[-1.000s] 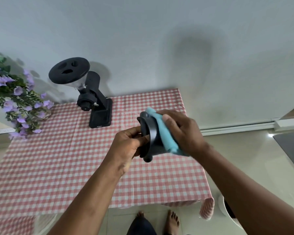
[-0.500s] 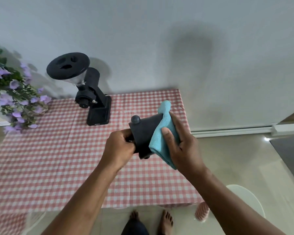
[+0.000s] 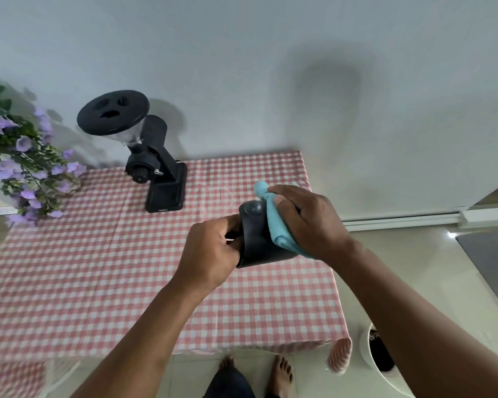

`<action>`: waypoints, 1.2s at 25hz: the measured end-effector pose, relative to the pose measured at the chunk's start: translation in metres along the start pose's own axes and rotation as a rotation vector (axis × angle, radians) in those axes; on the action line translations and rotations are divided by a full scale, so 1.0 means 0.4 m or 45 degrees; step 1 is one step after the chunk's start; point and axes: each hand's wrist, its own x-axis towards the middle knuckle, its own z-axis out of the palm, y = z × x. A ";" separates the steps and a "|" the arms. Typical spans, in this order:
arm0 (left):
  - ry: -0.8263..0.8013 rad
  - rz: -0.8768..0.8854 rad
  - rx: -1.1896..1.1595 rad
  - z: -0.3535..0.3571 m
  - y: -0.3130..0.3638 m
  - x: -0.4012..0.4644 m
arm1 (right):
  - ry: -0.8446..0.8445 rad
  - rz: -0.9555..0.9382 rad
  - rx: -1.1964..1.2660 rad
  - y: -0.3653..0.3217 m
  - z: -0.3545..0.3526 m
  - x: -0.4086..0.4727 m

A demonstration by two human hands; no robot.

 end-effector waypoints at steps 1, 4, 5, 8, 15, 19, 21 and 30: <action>0.026 -0.011 -0.003 0.000 0.000 0.003 | 0.022 -0.075 -0.072 -0.008 0.008 -0.022; 0.107 -0.042 0.044 -0.011 -0.011 0.010 | 0.036 -0.408 -0.218 -0.031 0.036 -0.118; 0.105 -0.037 0.026 -0.013 -0.011 0.008 | 0.030 -0.461 -0.195 -0.031 0.043 -0.136; 0.052 0.001 -0.102 -0.010 0.003 -0.008 | 0.074 -0.317 -0.055 -0.002 0.027 -0.084; 0.078 0.119 0.076 -0.006 -0.015 0.009 | -0.037 0.107 0.183 0.008 0.001 -0.034; 0.147 0.091 -0.003 -0.020 -0.041 0.008 | -0.047 -0.206 -0.004 -0.021 0.043 -0.077; 0.134 0.128 -0.006 -0.027 -0.040 0.004 | -0.069 0.035 0.234 0.010 0.030 -0.013; 0.152 -0.151 0.005 -0.022 -0.033 0.014 | -0.012 0.443 0.876 0.021 0.077 0.002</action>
